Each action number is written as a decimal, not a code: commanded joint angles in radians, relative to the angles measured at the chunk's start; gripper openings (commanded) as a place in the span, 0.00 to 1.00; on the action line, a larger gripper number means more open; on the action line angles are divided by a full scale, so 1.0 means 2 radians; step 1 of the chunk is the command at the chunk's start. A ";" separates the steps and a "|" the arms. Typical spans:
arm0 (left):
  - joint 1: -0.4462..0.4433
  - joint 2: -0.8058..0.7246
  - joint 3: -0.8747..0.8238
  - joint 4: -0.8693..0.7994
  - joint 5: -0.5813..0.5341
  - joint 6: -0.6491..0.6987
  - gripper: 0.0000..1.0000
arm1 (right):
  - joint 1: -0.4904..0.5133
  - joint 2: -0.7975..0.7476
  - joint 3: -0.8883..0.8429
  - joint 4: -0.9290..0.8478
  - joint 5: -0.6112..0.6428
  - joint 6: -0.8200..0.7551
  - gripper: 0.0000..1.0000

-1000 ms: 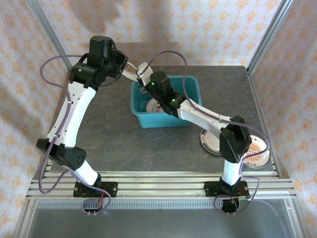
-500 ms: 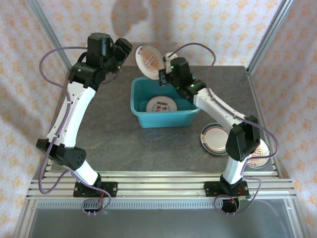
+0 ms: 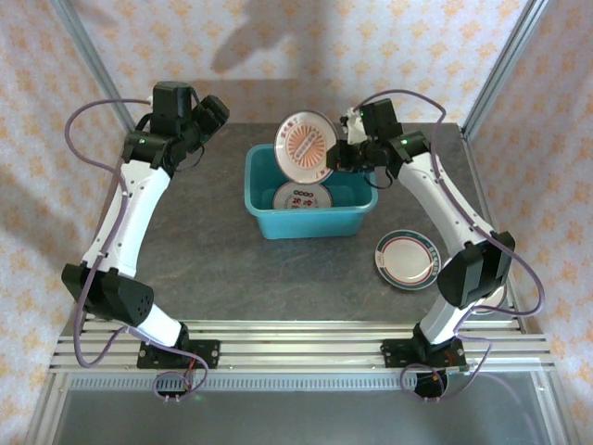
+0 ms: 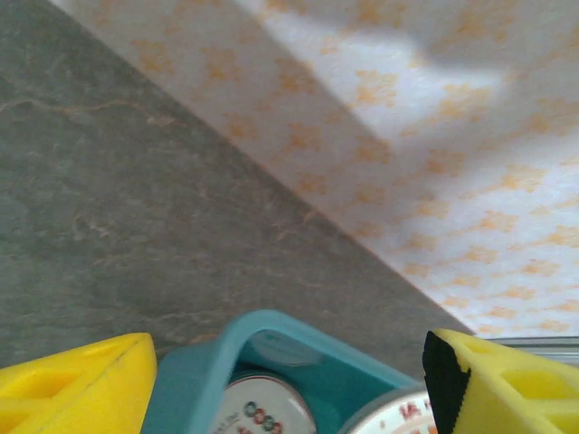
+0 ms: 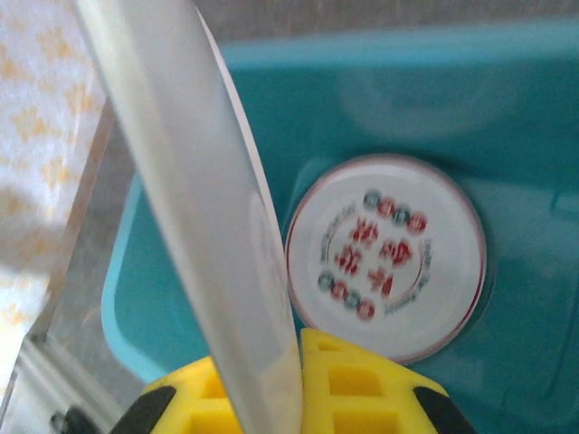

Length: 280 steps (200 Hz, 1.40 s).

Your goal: Place the plates into the plastic bin on the countertop

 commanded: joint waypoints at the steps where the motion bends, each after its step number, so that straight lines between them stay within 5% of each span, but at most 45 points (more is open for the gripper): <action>1: 0.003 -0.011 -0.015 0.013 0.015 0.034 0.77 | -0.001 0.008 -0.013 -0.041 -0.048 0.010 0.01; 185: 0.014 0.076 -0.040 -0.022 0.123 0.111 0.77 | -0.012 0.173 -0.006 -0.105 -0.019 0.033 0.06; 280: 0.013 0.088 -0.046 -0.044 0.166 0.146 0.76 | -0.012 0.142 0.028 -0.125 0.033 0.040 0.48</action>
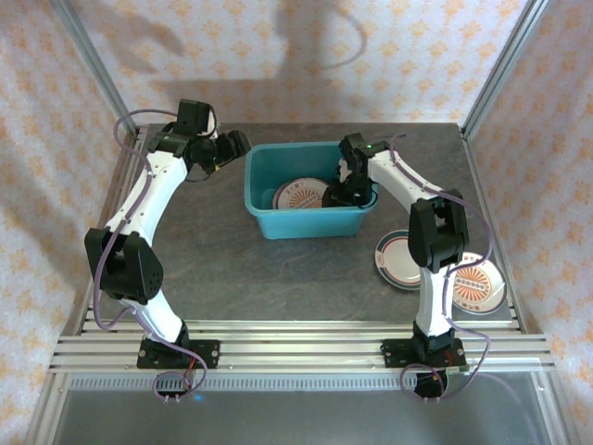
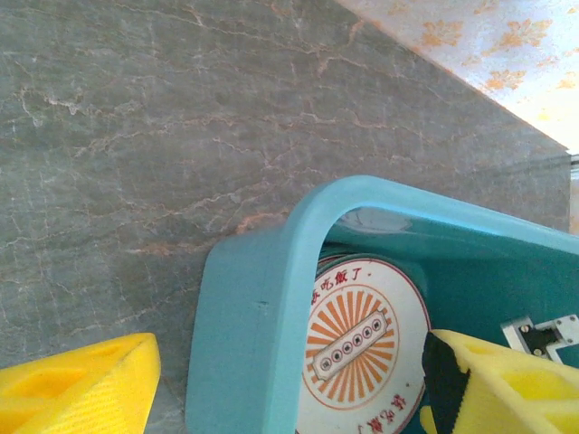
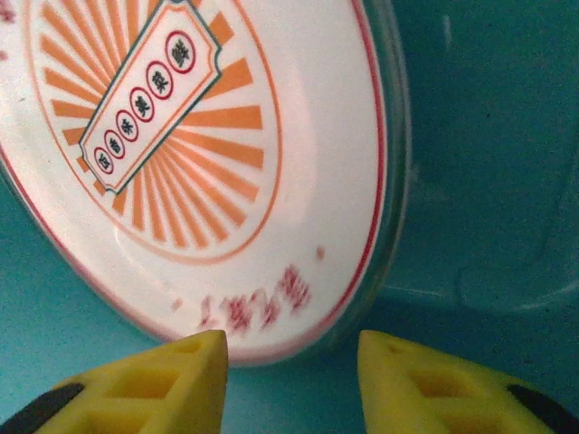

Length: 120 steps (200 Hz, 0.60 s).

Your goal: Place the plates into the plastic bin on the countertop

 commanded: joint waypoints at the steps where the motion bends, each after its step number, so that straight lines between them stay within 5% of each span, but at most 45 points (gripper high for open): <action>1: 0.002 0.009 -0.004 -0.022 0.015 0.023 0.76 | 0.002 -0.032 0.035 -0.017 0.026 -0.001 0.48; 45: -0.026 -0.005 0.046 -0.058 -0.034 0.051 0.76 | 0.017 -0.067 0.114 -0.064 0.076 -0.030 0.55; 120: -0.139 -0.056 0.056 -0.072 -0.056 0.036 0.76 | -0.026 -0.200 0.100 -0.044 0.141 -0.032 0.57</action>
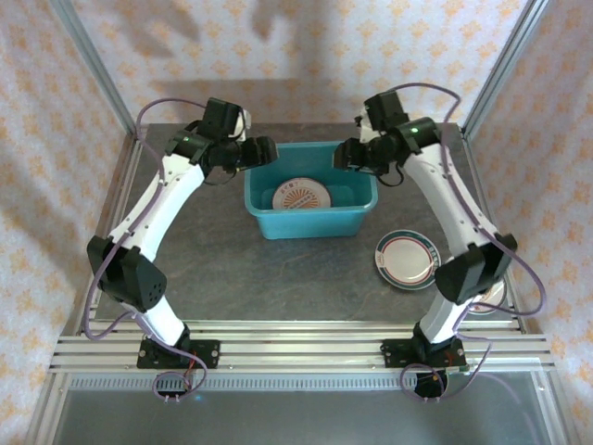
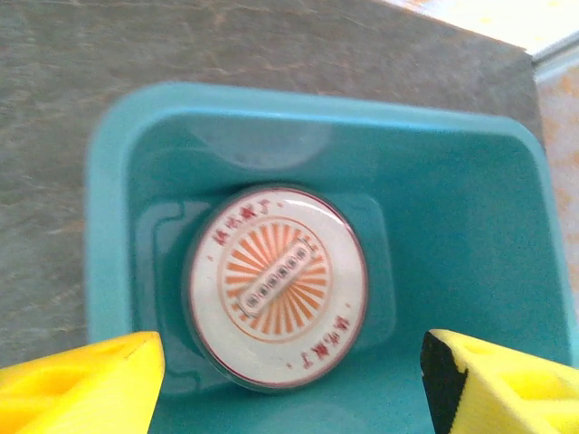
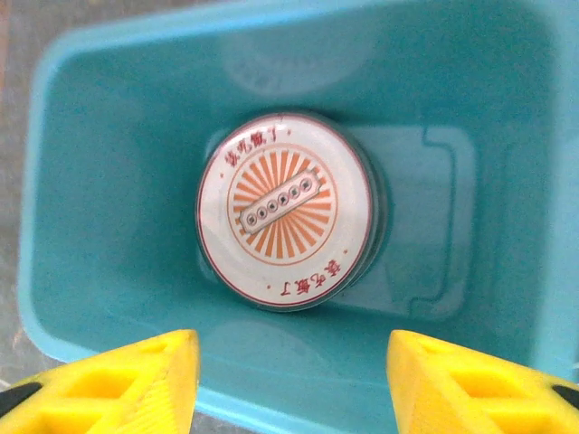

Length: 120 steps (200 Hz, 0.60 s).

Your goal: Place the plates into the plastic bin on the countertop

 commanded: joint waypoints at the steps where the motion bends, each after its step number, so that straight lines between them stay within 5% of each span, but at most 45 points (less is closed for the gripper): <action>1: -0.034 -0.036 0.007 -0.017 -0.021 -0.002 0.76 | -0.027 -0.031 -0.005 -0.009 0.038 -0.007 0.57; 53: -0.146 -0.060 -0.051 0.029 -0.063 -0.054 0.75 | -0.127 -0.117 -0.126 0.069 0.036 0.024 0.57; 120: -0.310 -0.002 -0.108 0.088 -0.110 -0.126 0.75 | -0.202 -0.221 -0.187 0.054 0.065 0.032 0.57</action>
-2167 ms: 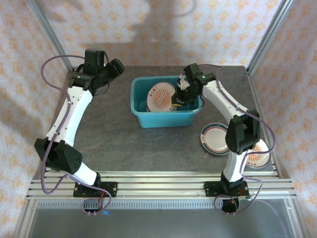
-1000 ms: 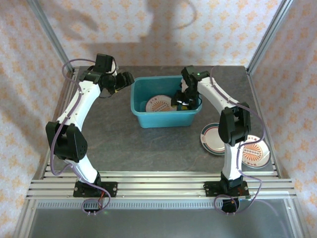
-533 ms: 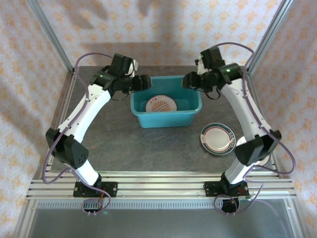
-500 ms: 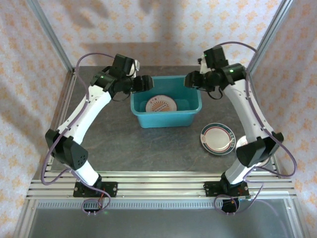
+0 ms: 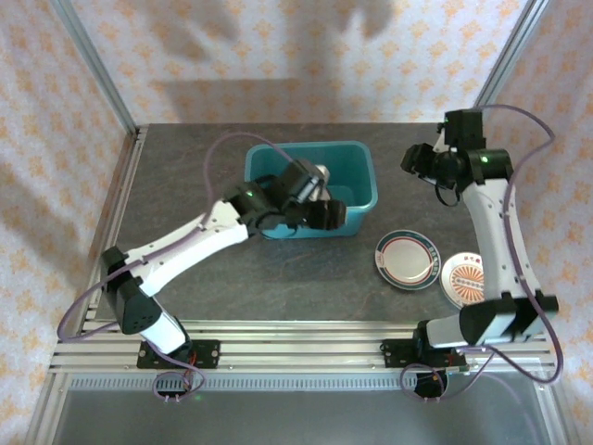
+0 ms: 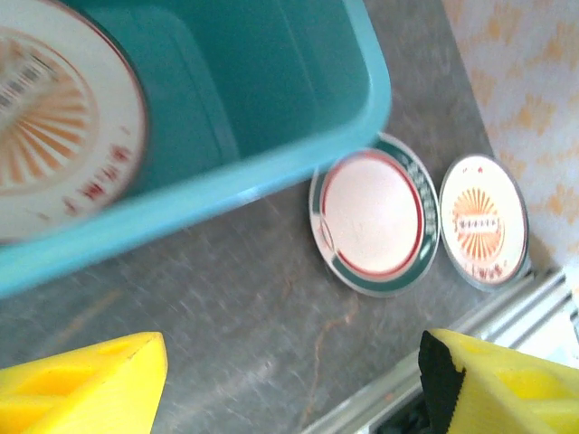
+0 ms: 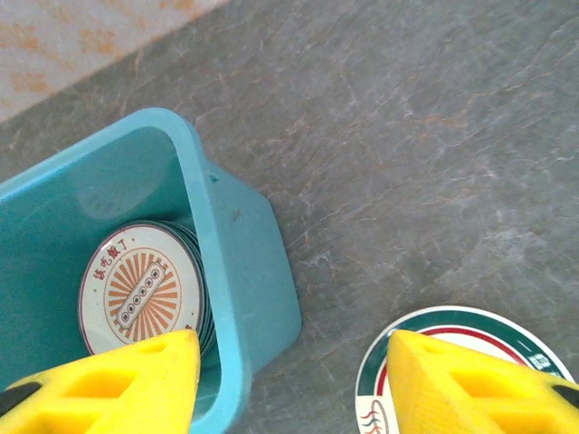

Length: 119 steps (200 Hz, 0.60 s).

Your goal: Place the plates into the plastic bin on the countertop

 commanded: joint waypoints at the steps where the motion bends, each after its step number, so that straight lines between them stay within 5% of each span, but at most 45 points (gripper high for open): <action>1: -0.035 0.028 -0.021 0.036 -0.029 -0.035 0.75 | -0.032 -0.054 -0.025 0.008 0.019 0.014 0.57; 119: -0.072 0.250 -0.029 0.230 0.016 -0.143 0.76 | -0.044 -0.114 -0.068 -0.005 0.009 -0.003 0.56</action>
